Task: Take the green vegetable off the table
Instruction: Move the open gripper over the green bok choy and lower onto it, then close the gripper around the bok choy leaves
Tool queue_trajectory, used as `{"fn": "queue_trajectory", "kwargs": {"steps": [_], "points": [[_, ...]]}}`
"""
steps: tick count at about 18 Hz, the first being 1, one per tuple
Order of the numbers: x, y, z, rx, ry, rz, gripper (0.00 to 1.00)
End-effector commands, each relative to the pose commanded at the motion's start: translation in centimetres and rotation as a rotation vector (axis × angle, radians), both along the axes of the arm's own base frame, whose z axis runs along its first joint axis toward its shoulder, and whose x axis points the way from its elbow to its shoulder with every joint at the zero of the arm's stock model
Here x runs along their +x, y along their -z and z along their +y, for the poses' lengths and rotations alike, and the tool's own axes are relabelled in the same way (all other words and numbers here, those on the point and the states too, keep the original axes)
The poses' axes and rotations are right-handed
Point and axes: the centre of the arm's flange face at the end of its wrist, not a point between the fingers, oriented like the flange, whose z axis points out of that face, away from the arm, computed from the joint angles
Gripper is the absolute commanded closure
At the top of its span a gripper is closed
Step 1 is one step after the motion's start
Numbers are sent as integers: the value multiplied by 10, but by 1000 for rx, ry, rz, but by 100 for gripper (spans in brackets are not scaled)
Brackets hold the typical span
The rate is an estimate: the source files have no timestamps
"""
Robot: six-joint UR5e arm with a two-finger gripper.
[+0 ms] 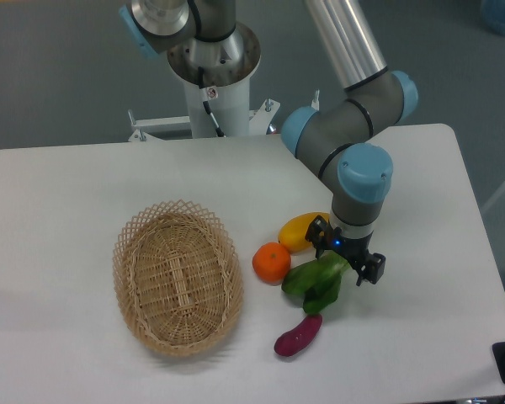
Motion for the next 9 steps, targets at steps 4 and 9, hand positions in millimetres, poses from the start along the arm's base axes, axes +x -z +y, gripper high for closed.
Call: {"fn": "queue_trajectory", "kwargs": {"steps": [4,9], "points": [[8,7,7,-6,15,-9,0],[11,15,12,-9,8,-15,0]]}}
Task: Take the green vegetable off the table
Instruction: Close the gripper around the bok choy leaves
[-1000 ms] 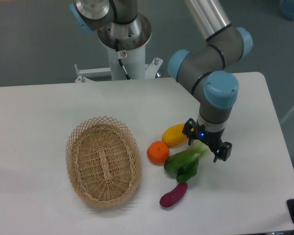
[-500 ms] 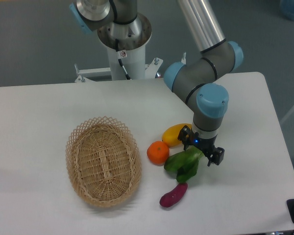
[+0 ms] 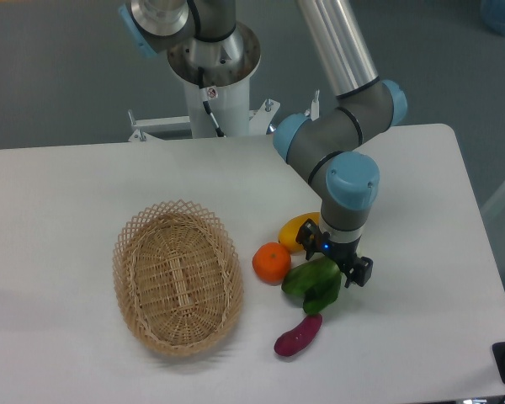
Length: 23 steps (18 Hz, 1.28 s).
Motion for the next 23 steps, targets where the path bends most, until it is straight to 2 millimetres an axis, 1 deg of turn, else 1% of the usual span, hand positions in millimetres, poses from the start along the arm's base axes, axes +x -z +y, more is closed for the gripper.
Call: {"fn": "queue_trajectory", "kwargs": {"steps": [3,4,6,7,10,12,16,19,23], "points": [[-4,0,1,-1,0,46,0],[-5,2,1,-9,0,62,2],[-6,2,1,-10,2,69,33],[-6,2,1,-11,7,72,43],[-7,-3,1,-5,13,79,53],[-7,-4,1,-5,14,80,56],[-8,-9,1,-1,14,87,56],[-11,-16,1,4,16,99,56],[-16,-32,-4,8,51,119,56]]}}
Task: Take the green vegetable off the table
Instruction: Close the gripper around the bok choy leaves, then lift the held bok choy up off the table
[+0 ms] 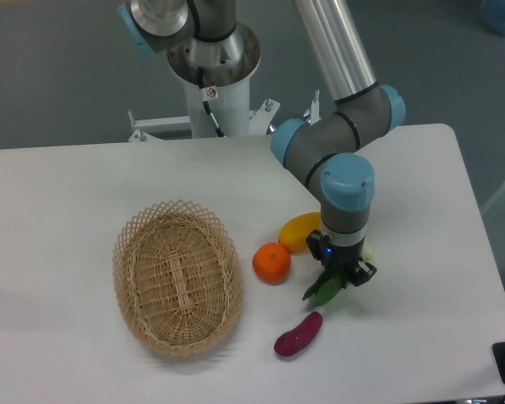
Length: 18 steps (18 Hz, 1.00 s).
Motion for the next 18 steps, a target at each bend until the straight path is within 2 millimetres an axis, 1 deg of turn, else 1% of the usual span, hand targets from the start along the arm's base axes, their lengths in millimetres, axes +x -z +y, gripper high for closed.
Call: {"fn": "queue_trajectory", "kwargs": {"steps": [3,7,10,13,16,18], "points": [[-6,-21,-4,19,4,26,56],[-9,-65,-7,71,-3,72,56],[-11,-96,-2,135,-9,78,55],[-9,-134,7,213,-45,42,55],[4,-164,15,303,-94,-4,55],[16,-176,23,366,-115,-41,55]]}}
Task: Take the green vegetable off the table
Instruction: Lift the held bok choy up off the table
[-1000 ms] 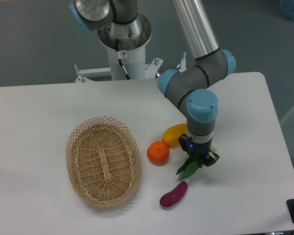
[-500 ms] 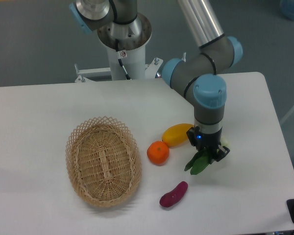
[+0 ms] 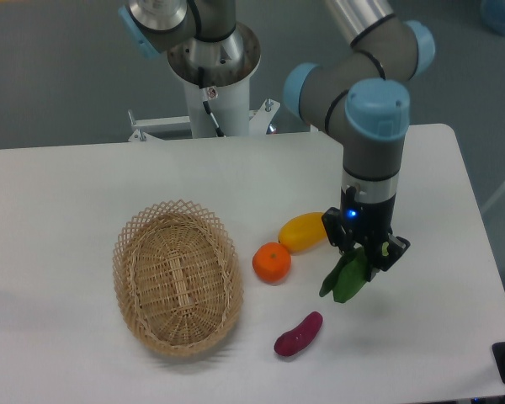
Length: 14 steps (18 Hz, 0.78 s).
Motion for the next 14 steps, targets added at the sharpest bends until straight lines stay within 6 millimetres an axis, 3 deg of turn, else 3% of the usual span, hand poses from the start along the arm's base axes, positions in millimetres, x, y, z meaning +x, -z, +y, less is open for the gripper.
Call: {"fn": "queue_trajectory", "kwargs": {"steps": [5,14], "points": [[18,-12,15,50,-39,-41,55],[22,-10,27,58,-39,-45,55]]}}
